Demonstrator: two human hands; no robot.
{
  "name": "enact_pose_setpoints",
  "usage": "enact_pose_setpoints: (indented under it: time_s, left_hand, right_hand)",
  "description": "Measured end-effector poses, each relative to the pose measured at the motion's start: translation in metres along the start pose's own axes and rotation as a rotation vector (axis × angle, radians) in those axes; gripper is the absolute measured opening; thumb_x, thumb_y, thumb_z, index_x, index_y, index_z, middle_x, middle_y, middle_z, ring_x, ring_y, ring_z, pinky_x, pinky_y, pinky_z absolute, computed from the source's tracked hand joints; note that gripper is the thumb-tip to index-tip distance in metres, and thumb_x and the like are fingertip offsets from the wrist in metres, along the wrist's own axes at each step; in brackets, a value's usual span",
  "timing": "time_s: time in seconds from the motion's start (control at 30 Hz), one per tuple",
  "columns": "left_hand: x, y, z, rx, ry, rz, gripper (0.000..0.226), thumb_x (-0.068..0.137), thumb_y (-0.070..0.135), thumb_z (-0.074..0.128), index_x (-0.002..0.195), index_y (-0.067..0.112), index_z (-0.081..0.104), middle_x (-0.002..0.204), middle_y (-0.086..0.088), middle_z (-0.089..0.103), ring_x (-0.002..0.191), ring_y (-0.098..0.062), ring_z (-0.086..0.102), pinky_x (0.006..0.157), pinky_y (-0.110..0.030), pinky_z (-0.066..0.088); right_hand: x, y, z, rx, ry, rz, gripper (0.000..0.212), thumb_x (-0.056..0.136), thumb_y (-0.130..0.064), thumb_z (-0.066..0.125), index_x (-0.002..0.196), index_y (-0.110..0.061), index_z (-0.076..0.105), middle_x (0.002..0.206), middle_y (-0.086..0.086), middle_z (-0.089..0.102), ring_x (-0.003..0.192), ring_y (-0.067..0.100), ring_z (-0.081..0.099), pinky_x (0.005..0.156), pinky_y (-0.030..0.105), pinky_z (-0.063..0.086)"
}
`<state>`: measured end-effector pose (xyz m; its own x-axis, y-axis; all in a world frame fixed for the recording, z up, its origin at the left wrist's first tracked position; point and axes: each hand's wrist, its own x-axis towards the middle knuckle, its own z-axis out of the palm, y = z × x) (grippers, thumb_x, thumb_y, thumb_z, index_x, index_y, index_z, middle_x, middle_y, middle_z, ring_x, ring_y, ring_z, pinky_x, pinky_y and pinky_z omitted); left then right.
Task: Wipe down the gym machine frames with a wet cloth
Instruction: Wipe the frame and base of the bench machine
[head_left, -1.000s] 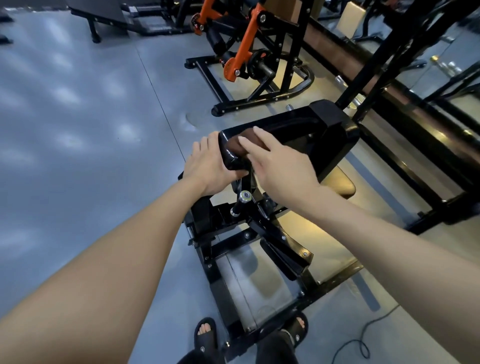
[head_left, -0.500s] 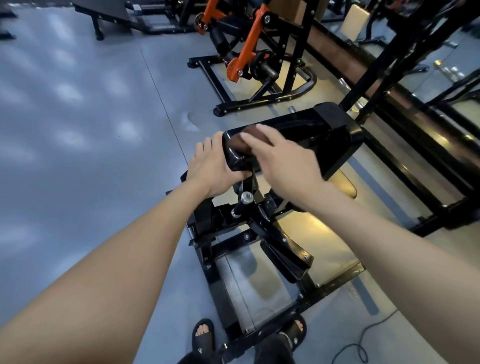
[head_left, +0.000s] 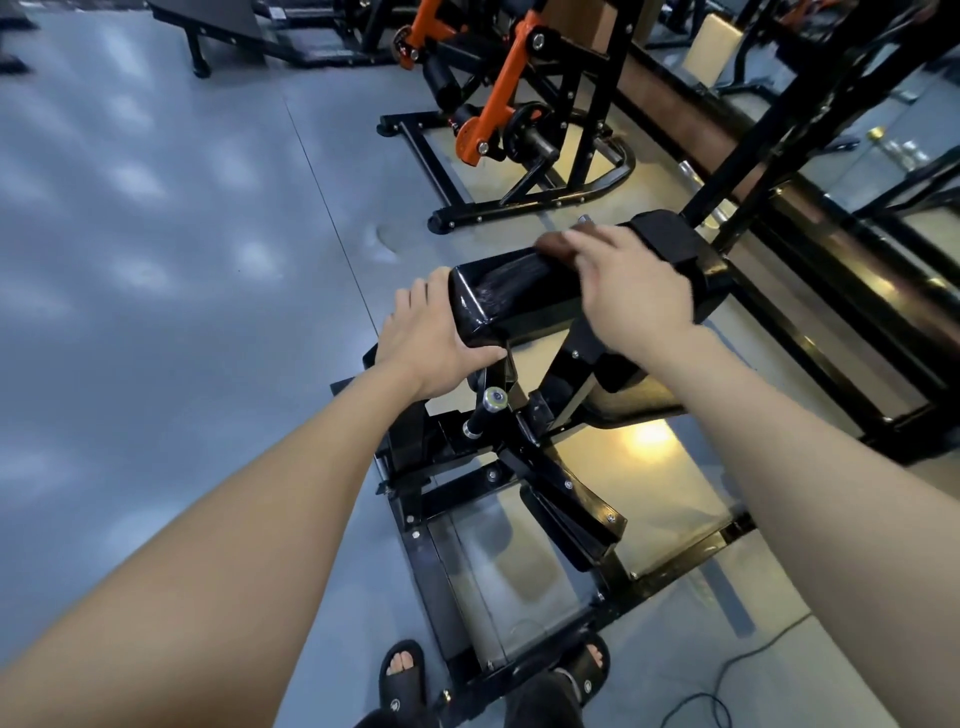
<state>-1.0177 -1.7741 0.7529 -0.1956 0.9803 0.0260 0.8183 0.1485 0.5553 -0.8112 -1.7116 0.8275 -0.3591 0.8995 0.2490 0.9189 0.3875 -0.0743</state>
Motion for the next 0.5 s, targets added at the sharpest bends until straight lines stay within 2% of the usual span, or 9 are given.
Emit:
enact_pose_setpoints:
  time_s: [0.07, 0.1, 0.2, 0.27, 0.33, 0.43, 0.5]
  left_hand:
    - [0.000, -0.001, 0.000, -0.004, -0.004, -0.002, 0.105, 0.072, 0.071, 0.077, 0.150, 0.024, 0.025, 0.138, 0.001, 0.043, 0.127, -0.024, 0.038, 0.104, -0.046, 0.043]
    - [0.000, -0.001, 0.000, -0.006, -0.006, -0.002, 0.105, 0.072, 0.071, 0.076, 0.150, 0.024, 0.025, 0.138, 0.001, 0.043, 0.127, -0.024, 0.038, 0.105, -0.046, 0.043]
    - [0.000, -0.001, 0.001, -0.014, 0.010, 0.003, 0.103, 0.070, 0.070, 0.077, 0.147, 0.024, 0.027, 0.133, 0.001, 0.044, 0.124, -0.024, 0.038, 0.102, -0.044, 0.043]
    - [-0.001, -0.001, 0.001, -0.024, 0.022, 0.005, 0.100, 0.069, 0.071, 0.076, 0.145, 0.025, 0.029, 0.130, 0.002, 0.045, 0.122, -0.023, 0.039, 0.101, -0.043, 0.043]
    - [-0.001, -0.002, 0.000, -0.019, 0.030, 0.010, 0.101, 0.069, 0.071, 0.076, 0.145, 0.025, 0.029, 0.130, 0.002, 0.044, 0.122, -0.024, 0.039, 0.102, -0.044, 0.043]
    - [-0.002, -0.003, 0.000, -0.020, 0.014, 0.013, 0.105, 0.071, 0.072, 0.075, 0.149, 0.025, 0.025, 0.134, 0.002, 0.043, 0.124, -0.022, 0.037, 0.105, -0.042, 0.041]
    - [-0.002, -0.003, 0.000, -0.020, 0.013, 0.012, 0.105, 0.071, 0.072, 0.075, 0.150, 0.025, 0.024, 0.135, 0.002, 0.043, 0.125, -0.022, 0.037, 0.105, -0.042, 0.042]
  right_hand:
    - [0.007, 0.008, -0.001, 0.001, -0.019, 0.217, 0.042, 0.112, -0.031, 0.034, 0.152, -0.036, 0.046, 0.157, 0.003, 0.041, 0.110, 0.037, 0.065, 0.082, 0.041, 0.051]
    - [0.004, -0.003, -0.001, -0.005, -0.022, 0.237, 0.041, 0.111, -0.029, 0.036, 0.150, -0.033, 0.047, 0.157, 0.006, 0.040, 0.107, 0.039, 0.066, 0.081, 0.040, 0.052]
    - [-0.017, -0.050, 0.008, 0.030, -0.034, -0.027, 0.040, 0.108, -0.028, 0.042, 0.148, -0.033, 0.045, 0.159, 0.006, 0.038, 0.093, 0.037, 0.067, 0.076, 0.045, 0.058]
    - [-0.028, -0.060, 0.009, 0.032, -0.056, -0.212, 0.044, 0.108, -0.031, 0.043, 0.151, -0.039, 0.043, 0.162, -0.001, 0.037, 0.093, 0.033, 0.067, 0.071, 0.045, 0.058]
    - [-0.019, -0.041, 0.007, 0.020, -0.014, -0.232, 0.043, 0.109, -0.036, 0.039, 0.151, -0.043, 0.043, 0.160, -0.006, 0.039, 0.095, 0.030, 0.068, 0.071, 0.045, 0.059]
    - [0.004, -0.002, 0.001, 0.009, -0.014, 0.121, 0.044, 0.111, -0.036, 0.032, 0.154, -0.041, 0.042, 0.159, -0.003, 0.039, 0.106, 0.034, 0.067, 0.083, 0.043, 0.057]
    - [0.004, -0.007, -0.003, 0.022, -0.021, 0.274, 0.044, 0.112, -0.034, 0.032, 0.155, -0.036, 0.043, 0.157, 0.002, 0.038, 0.103, 0.035, 0.067, 0.081, 0.041, 0.053]
